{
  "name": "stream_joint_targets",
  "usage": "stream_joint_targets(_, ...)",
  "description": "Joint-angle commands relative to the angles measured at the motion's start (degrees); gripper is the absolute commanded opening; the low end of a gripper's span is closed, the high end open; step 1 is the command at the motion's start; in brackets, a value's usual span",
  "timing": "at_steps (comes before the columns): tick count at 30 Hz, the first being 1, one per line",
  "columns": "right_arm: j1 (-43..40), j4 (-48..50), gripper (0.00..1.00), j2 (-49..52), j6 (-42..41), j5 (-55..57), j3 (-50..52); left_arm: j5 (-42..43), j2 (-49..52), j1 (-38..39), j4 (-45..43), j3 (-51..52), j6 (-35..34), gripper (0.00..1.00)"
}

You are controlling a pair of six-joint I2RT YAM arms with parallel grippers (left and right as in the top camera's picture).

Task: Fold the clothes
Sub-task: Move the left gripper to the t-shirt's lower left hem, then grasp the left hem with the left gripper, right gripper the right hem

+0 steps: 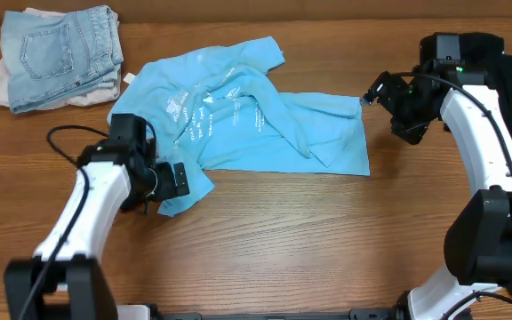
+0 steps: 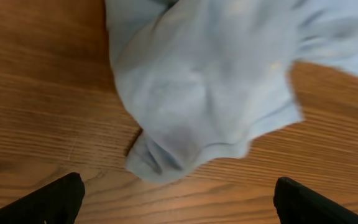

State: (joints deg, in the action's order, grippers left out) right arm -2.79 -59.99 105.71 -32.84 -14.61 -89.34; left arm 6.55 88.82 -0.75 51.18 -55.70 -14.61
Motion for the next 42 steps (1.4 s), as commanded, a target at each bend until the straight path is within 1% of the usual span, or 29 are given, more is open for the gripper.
stream_joint_targets(1,0.22,0.28,1.0,0.07,-0.24,-0.09,0.15,-1.01,5.11,-0.33,1.25,-1.14,0.0,1.0)
stream_joint_targets(5,0.22,0.5,1.0,0.07,-0.24,-0.09,0.15,-0.98,9.01,-0.42,1.4,-1.14,0.92,1.0)
stream_joint_targets(11,0.22,0.92,1.0,0.07,-0.22,-0.07,0.15,-0.59,7.56,-0.24,0.55,-1.27,1.64,1.0)
stream_joint_targets(15,0.22,1.79,1.0,0.07,-0.22,-0.07,0.15,-0.61,5.46,0.2,2.49,-2.6,3.08,1.0)
stream_joint_targets(18,0.22,2.1,1.0,0.07,-0.2,-0.02,0.15,-0.33,2.86,2.36,5.27,-5.68,3.1,1.0)
stream_joint_targets(21,0.22,2.36,1.0,0.07,-0.2,-0.02,0.15,-0.37,-0.35,7.5,5.75,-9.38,5.2,1.0)
stream_joint_targets(22,0.22,2.43,1.0,0.07,-0.22,-0.04,0.15,-0.55,-1.05,9.7,5.38,-10.4,5.86,0.95)
stream_joint_targets(23,0.22,2.43,1.0,0.07,-0.22,-0.02,0.15,-1.57,-1.38,11.93,5.03,-11.26,5.81,0.92)
stream_joint_targets(24,0.22,2.43,1.0,0.07,-0.2,-0.04,0.15,-2.8,-1.38,14.23,4.74,-11.98,5.62,0.93)
stream_joint_targets(25,0.22,2.43,1.0,0.07,-0.22,-0.04,0.15,-4.04,-1.11,16.33,4.37,-12.31,5.55,0.99)
stream_joint_targets(26,0.22,2.43,1.0,0.07,-0.2,-0.04,0.15,-5.49,-0.76,18.29,4.0,-12.28,5.29,1.0)
stream_joint_targets(29,0.22,2.38,1.0,0.07,-0.17,-0.02,0.15,-13.33,2.12,22.36,4.07,-12.28,0.94,1.0)
stream_joint_targets(31,0.22,2.23,1.0,0.07,-0.2,-0.02,0.15,-15.76,4.79,23.34,3.78,-12.28,0.2,1.0)
stream_joint_targets(34,0.22,1.95,1.0,0.07,-0.15,-0.02,0.15,-16.31,8.79,23.17,4.04,-12.28,-0.31,1.0)
stream_joint_targets(37,0.22,1.38,1.0,0.07,0.04,0.28,0.15,-20.57,11.3,23.1,5.66,-12.28,-1.27,1.0)
stream_joint_targets(40,0.22,1.16,1.0,0.07,0.02,1.09,0.15,-21.4,12.15,23.32,6.14,-12.28,1.22,1.0)
stream_joint_targets(42,0.22,1.18,1.0,0.07,0.02,1.07,0.15,-19.61,12.15,23.58,6.86,-12.28,2.8,0.95)
